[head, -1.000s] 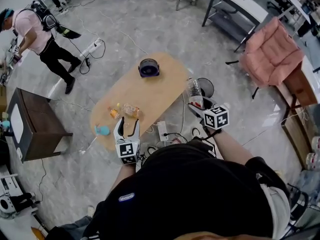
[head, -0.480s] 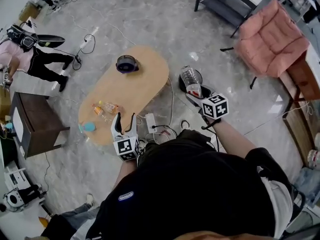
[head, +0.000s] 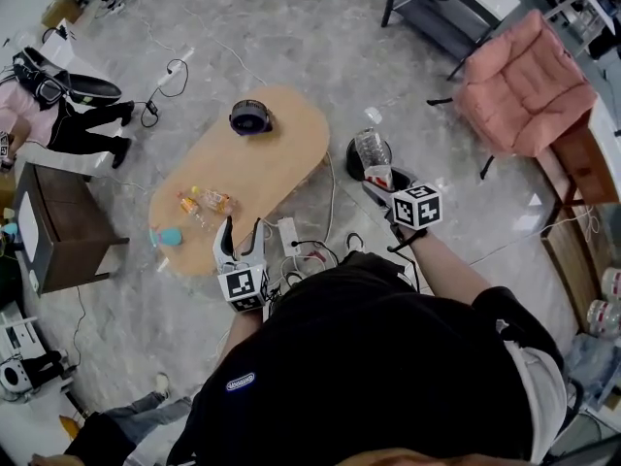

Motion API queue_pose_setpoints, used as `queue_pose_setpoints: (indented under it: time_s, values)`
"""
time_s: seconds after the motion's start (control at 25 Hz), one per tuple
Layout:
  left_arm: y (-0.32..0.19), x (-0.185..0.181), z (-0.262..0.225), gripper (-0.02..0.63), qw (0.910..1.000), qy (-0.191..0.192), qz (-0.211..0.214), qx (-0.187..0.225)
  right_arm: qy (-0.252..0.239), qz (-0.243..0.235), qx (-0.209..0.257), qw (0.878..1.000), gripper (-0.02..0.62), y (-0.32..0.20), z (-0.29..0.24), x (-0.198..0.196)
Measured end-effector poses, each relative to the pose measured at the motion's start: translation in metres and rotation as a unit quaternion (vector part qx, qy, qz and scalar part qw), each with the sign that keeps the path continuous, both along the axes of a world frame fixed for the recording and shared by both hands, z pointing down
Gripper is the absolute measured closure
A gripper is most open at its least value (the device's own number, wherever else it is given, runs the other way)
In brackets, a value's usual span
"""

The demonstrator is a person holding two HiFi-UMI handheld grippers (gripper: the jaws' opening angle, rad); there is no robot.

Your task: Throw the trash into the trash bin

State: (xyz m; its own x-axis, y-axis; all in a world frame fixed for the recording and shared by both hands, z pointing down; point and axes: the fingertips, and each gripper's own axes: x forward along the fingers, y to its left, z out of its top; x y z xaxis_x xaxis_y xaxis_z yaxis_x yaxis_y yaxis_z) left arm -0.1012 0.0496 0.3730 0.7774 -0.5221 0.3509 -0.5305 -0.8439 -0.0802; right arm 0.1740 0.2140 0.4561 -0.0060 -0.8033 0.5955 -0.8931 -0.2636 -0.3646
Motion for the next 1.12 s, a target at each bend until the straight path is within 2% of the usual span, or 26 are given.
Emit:
queue_pose_setpoints:
  time_s: [0.16,0.32,0.52,0.76,0.92,1.12]
  values:
    - [-0.007,-0.036,0.007,0.334,0.9999,0.003,0.001,-0.012,-0.006,0.027,-0.011,1.0,0.264,0.002,0.002,-0.022]
    - [-0.013,-0.067,0.02,0.334,0.9995,0.006,0.022,-0.024,-0.006,0.063,-0.015,0.998,0.264,0.008,0.001,-0.043]
    - [-0.021,-0.083,0.023,0.334,0.9984,0.01,0.045,-0.032,-0.011,0.098,-0.023,0.995,0.264,0.017,0.003,-0.061]
    - [-0.01,-0.075,0.032,0.334,0.9969,0.008,0.076,-0.019,-0.017,0.122,-0.037,0.992,0.264,0.036,0.014,-0.061]
    - [-0.009,-0.051,0.02,0.334,0.9962,0.013,0.086,-0.006,-0.038,0.139,-0.037,0.989,0.264,0.033,0.029,-0.038]
    - [-0.018,-0.02,0.027,0.334,0.9973,-0.011,0.071,0.014,-0.083,0.148,-0.05,0.984,0.264,0.024,0.078,0.004]
